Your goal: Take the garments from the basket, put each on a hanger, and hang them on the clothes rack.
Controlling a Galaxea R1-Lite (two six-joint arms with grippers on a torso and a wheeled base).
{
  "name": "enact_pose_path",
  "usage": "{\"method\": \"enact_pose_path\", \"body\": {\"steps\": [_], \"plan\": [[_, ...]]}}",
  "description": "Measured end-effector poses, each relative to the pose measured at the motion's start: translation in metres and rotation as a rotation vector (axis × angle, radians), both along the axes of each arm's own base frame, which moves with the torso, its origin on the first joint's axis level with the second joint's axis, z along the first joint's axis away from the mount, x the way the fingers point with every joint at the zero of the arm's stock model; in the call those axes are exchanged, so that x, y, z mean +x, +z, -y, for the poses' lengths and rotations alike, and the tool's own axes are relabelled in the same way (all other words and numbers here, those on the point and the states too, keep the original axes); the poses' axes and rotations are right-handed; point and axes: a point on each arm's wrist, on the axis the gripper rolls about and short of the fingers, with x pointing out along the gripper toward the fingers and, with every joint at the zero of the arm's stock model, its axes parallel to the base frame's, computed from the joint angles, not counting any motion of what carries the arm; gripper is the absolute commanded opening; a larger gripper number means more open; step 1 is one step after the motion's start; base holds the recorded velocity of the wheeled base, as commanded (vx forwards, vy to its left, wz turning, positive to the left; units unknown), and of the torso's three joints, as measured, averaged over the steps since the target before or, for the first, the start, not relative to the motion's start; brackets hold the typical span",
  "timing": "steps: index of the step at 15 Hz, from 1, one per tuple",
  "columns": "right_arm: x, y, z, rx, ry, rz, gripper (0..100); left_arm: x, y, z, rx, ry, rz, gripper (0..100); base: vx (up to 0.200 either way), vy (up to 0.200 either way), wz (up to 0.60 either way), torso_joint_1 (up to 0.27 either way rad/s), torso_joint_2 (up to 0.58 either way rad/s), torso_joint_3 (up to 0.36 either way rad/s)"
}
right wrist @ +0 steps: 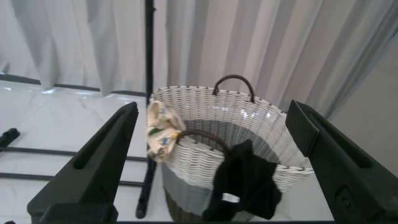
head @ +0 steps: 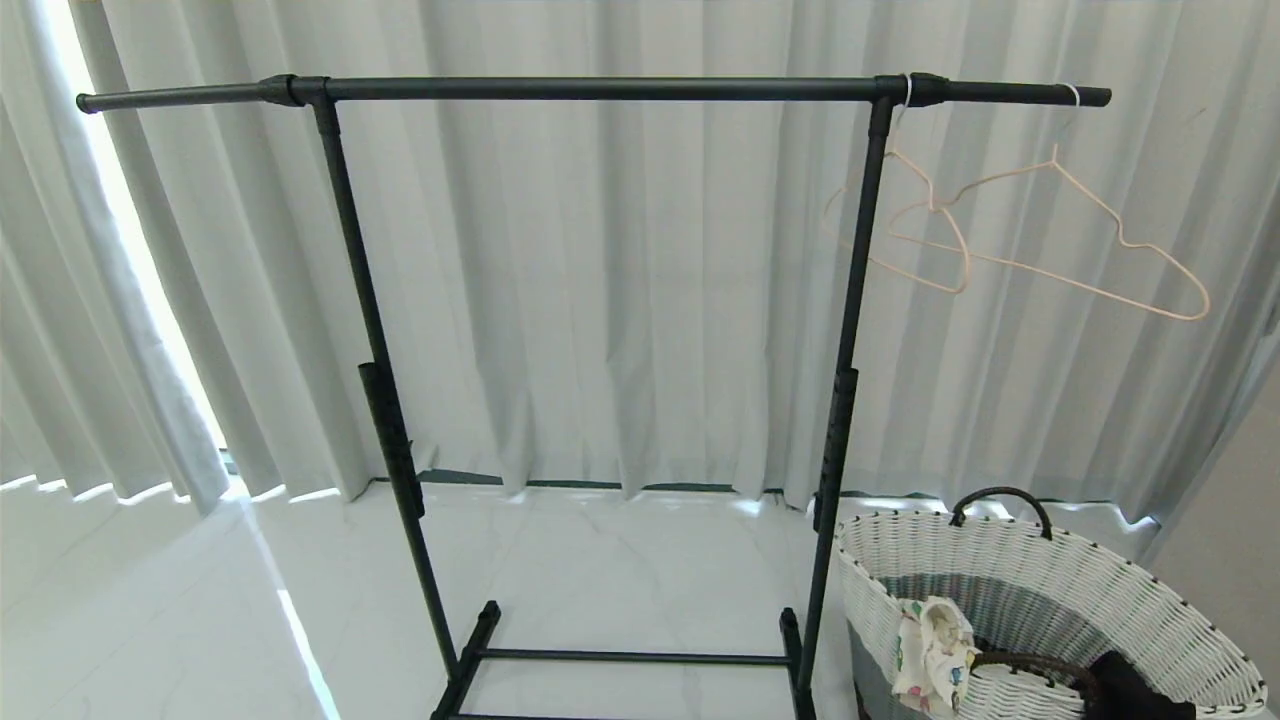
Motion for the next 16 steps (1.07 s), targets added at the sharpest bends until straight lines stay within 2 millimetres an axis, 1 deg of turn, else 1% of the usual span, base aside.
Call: {"method": "enact_pose_path", "body": {"steps": [3, 15, 16], "plan": [[0.0, 0.0, 0.0, 0.0, 0.0, 0.0, 100, 0.0, -0.0001, 0.0, 0.0, 0.0, -0.001, 100, 0.0, -0.2, 0.0, 0.001, 0.0, 0.004], [0.0, 0.0, 0.0, 0.0, 0.0, 0.0, 100, 0.0, -0.0001, 0.0, -0.011, 0.001, -0.001, 100, 0.0, 0.0, 0.0, 0.0, 0.0, 0.0], [0.0, 0.0, 0.0, 0.002, 0.0, 0.0, 100, 0.0, -0.0001, 0.0, -0.018, 0.002, -0.002, 100, 0.2, 0.0, 0.0, 0.002, 0.0, 0.002]]}}
